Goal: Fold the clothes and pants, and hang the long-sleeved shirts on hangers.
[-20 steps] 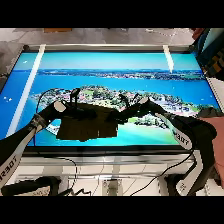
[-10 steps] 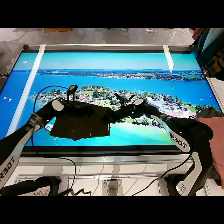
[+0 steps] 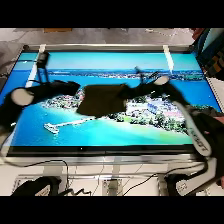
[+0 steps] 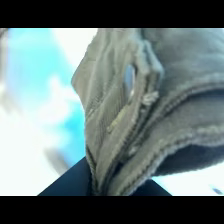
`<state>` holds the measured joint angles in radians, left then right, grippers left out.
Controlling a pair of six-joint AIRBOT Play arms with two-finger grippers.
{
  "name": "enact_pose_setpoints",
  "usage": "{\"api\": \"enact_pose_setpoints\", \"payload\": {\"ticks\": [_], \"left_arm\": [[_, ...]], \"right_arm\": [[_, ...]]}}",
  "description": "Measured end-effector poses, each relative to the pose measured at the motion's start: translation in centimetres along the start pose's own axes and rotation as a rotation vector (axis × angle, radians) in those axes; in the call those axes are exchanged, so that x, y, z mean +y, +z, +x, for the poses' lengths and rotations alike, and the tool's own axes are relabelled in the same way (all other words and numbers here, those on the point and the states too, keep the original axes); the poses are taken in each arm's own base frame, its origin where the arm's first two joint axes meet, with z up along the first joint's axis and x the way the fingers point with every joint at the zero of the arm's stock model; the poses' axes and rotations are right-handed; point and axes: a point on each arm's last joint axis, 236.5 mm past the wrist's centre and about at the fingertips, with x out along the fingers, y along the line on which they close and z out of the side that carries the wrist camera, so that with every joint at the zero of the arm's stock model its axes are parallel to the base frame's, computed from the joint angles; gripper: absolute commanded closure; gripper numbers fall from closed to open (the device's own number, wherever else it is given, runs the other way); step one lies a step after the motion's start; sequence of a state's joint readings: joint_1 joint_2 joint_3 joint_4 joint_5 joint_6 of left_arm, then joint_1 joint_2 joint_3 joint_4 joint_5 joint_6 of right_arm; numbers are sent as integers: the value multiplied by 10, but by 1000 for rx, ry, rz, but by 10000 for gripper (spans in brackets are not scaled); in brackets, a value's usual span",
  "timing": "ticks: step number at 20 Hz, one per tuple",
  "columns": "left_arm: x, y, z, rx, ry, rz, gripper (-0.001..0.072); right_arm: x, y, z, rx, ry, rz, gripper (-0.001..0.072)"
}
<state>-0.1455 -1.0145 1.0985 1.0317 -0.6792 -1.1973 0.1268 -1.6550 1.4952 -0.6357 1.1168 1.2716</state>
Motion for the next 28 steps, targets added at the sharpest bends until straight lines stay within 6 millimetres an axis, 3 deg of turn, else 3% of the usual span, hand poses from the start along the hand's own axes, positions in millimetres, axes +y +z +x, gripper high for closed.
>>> {"api": "enact_pose_setpoints", "payload": {"ticks": [3,6,8,10,14,17,18,19,20,21,25,26,28], "left_arm": [[2,32,-48,-108,61,93,207],[4,47,-76,-162,112,160,207],[4,51,-85,-178,129,181,207],[5,53,-90,-187,140,194,207],[6,55,-94,-194,148,204,207],[6,56,-95,-197,150,207,207],[6,56,-95,-197,150,207,207],[6,56,-95,-197,150,207,207],[6,56,-95,-197,150,207,207],[5,56,-95,-197,150,206,207],[5,56,-95,-197,149,205,207],[5,56,-95,-198,148,205,207],[5,56,-95,-198,148,205,207]], "right_arm": [[-24,36,-109,-168,-235,-28,661],[-49,38,-230,-330,-488,24,661],[-62,19,-299,-406,-636,97,661],[-76,-12,-363,-462,-788,188,660],[-110,-92,-464,-501,-1069,440,660],[-127,-156,-512,-501,-1192,663,658],[-131,-175,-525,-509,-1223,735,604],[-133,-192,-537,-519,-1246,796,411],[-135,-208,-550,-539,-1275,854,115],[-137,-221,-559,-561,-1288,910,31],[-139,-245,-579,-653,-1303,1037,38],[-139,-245,-580,-668,-1300,1045,112],[-141,-243,-582,-696,-1286,1050,527]]}}
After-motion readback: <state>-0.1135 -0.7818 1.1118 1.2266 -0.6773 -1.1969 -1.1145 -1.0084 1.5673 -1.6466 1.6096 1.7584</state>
